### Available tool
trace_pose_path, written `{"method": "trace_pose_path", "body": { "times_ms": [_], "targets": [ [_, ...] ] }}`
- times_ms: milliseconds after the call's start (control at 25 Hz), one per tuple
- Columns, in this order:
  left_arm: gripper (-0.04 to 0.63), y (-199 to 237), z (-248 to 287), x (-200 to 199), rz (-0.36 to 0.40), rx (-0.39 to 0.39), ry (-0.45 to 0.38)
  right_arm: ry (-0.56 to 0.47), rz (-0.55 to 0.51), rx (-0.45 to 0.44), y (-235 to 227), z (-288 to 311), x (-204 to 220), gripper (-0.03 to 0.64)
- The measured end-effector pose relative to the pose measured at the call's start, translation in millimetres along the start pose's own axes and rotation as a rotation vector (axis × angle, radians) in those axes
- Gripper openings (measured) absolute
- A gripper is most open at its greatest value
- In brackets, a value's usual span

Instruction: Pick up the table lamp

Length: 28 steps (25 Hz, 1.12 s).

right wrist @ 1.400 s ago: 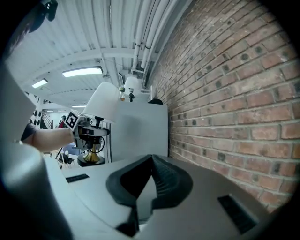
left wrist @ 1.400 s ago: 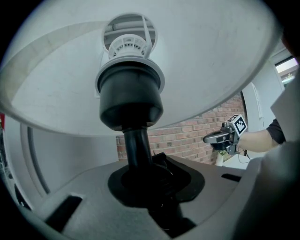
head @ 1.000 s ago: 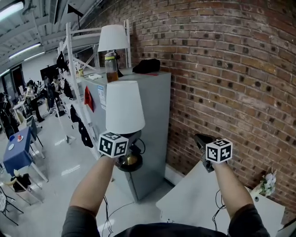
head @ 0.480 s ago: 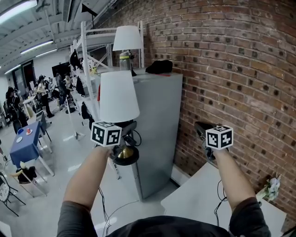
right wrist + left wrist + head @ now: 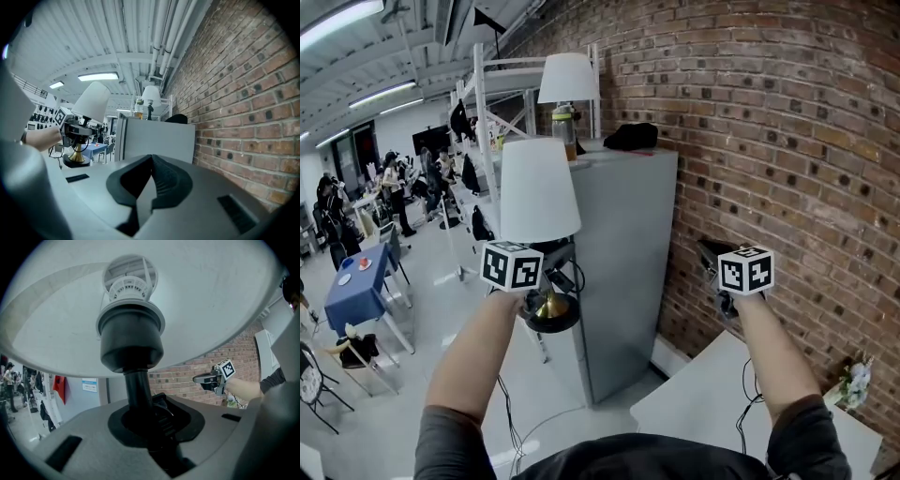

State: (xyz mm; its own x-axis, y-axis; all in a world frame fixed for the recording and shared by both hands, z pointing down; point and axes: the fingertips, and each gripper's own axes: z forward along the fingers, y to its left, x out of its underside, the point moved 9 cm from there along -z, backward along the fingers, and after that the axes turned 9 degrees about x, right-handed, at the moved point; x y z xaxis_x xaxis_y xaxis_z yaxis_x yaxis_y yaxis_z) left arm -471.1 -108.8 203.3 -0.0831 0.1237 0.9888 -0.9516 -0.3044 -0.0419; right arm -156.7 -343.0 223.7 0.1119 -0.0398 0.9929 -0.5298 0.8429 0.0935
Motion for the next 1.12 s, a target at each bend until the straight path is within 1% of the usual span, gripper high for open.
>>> {"method": "trace_pose_path", "body": {
  "times_ms": [240, 440, 600, 1120],
  "targets": [
    [0.081, 1.1, 1.7, 0.1, 0.000, 0.005, -0.017, 0.006, 0.016, -0.010, 0.5, 3.9, -0.7, -0.006],
    [0.081, 0.4, 3.7, 1.0, -0.003, 0.013, -0.015, 0.004, 0.003, -0.011, 2.4, 1.6, -2.2, -0.008],
    [0.081, 0.9, 4.4, 1.0, 0.001, 0.012, -0.017, 0.005, 0.018, -0.012, 0.5, 1.7, 0.5, -0.008],
    [0.081, 0.6, 7.9, 2.4, -0.006, 0.029, -0.014, 0.013, 0.011, -0.009, 1.7, -1.4, 0.9, -0.008]
  ]
}}
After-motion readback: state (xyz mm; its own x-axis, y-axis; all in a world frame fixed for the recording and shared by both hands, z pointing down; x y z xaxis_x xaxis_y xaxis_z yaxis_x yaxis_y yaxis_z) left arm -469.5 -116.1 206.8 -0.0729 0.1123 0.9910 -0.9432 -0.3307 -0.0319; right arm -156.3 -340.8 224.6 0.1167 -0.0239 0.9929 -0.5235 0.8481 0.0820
